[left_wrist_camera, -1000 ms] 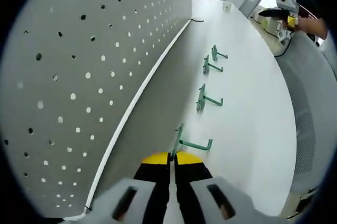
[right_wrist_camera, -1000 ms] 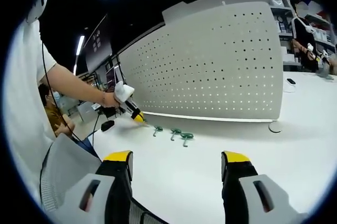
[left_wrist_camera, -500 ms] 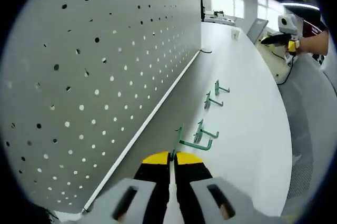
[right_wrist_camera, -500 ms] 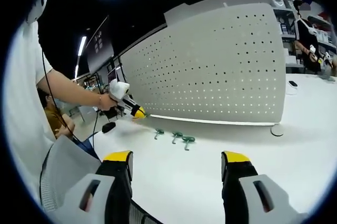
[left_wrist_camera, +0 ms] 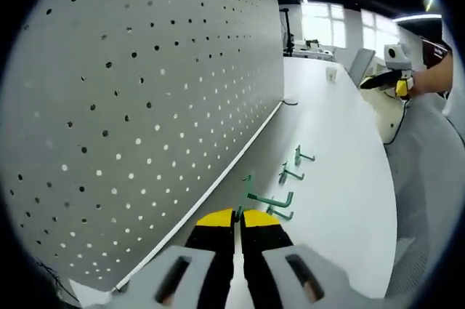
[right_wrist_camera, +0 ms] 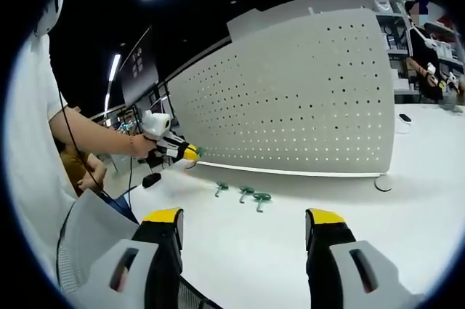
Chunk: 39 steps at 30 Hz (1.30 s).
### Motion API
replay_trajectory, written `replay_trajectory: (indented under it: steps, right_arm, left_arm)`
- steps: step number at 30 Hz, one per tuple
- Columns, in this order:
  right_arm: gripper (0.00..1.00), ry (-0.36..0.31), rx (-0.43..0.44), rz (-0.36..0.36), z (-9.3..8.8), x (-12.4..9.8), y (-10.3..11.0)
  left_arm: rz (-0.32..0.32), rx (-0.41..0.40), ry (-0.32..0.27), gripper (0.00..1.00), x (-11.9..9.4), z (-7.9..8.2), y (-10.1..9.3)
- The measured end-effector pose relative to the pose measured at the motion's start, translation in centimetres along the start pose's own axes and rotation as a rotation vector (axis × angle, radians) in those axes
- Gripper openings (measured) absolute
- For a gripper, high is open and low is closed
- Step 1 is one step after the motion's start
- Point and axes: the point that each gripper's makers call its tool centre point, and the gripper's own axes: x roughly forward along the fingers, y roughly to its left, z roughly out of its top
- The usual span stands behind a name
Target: Insert the hook assembly into the mounting plate slot until the hook locks in place.
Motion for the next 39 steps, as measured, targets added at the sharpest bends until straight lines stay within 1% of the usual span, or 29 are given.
replay_trajectory:
  steps: [2, 5, 11, 14, 17, 19, 24, 26, 27, 29, 31, 33, 39]
  right_arm:
    - [0.66, -0.001, -0.002, 0.002, 0.1, 0.0, 0.1]
    - [0.66, -0.006, -0.007, 0.006, 0.3, 0.1, 0.2]
    - [0.66, -0.01, -0.014, 0.012, 0.6, 0.2, 0.4]
    - [0.66, -0.013, -0.015, 0.014, 0.6, 0.2, 0.5]
    - [0.66, -0.014, -0.02, 0.021, 0.7, 0.3, 0.8]
    - [0.66, -0.017, -0.02, 0.024, 0.8, 0.4, 0.8]
    - [0.66, -0.017, -0.023, 0.03, 0.7, 0.6, 1.0]
    - [0.66, -0.017, -0.024, 0.032, 0.7, 0.7, 1.1]
    - [0.66, -0.017, -0.025, 0.035, 0.8, 0.7, 1.2]
    - [0.66, -0.016, -0.028, 0.038, 0.8, 0.8, 1.4]
    - [0.66, -0.014, -0.03, 0.044, 0.9, 0.9, 1.6]
    - [0.66, -0.013, -0.033, 0.05, 0.9, 1.0, 1.7]
    - [0.66, -0.015, -0.039, 0.065, 1.2, 1.4, 2.1]
  left_arm:
    - [0.006, -0.006, -0.012, 0.01, -0.2, 0.2, -0.1]
    - [0.021, -0.013, -0.053, 0.01, -0.9, 1.2, -0.6]
    - [0.049, -0.016, -0.107, 0.01, -1.7, 2.9, -1.3]
    - [0.062, -0.021, -0.143, 0.01, -2.2, 3.8, -1.6]
    - [0.06, -0.022, -0.16, 0.01, -2.4, 4.3, -2.2]
    - [0.059, -0.035, -0.187, 0.01, -2.7, 4.9, -2.7]
    - [0.075, -0.054, -0.23, 0.01, -3.2, 5.6, -3.5]
    - [0.082, -0.06, -0.237, 0.01, -3.4, 5.6, -3.9]
    - [0.085, -0.069, -0.256, 0.01, -3.6, 5.8, -4.2]
    - [0.093, -0.078, -0.27, 0.01, -3.9, 5.9, -4.6]
    - [0.1, -0.1, -0.295, 0.01, -4.2, 6.2, -4.8]
    - [0.111, -0.116, -0.305, 0.01, -4.4, 6.3, -4.9]
    - [0.129, -0.138, -0.345, 0.01, -4.8, 6.9, -5.2]
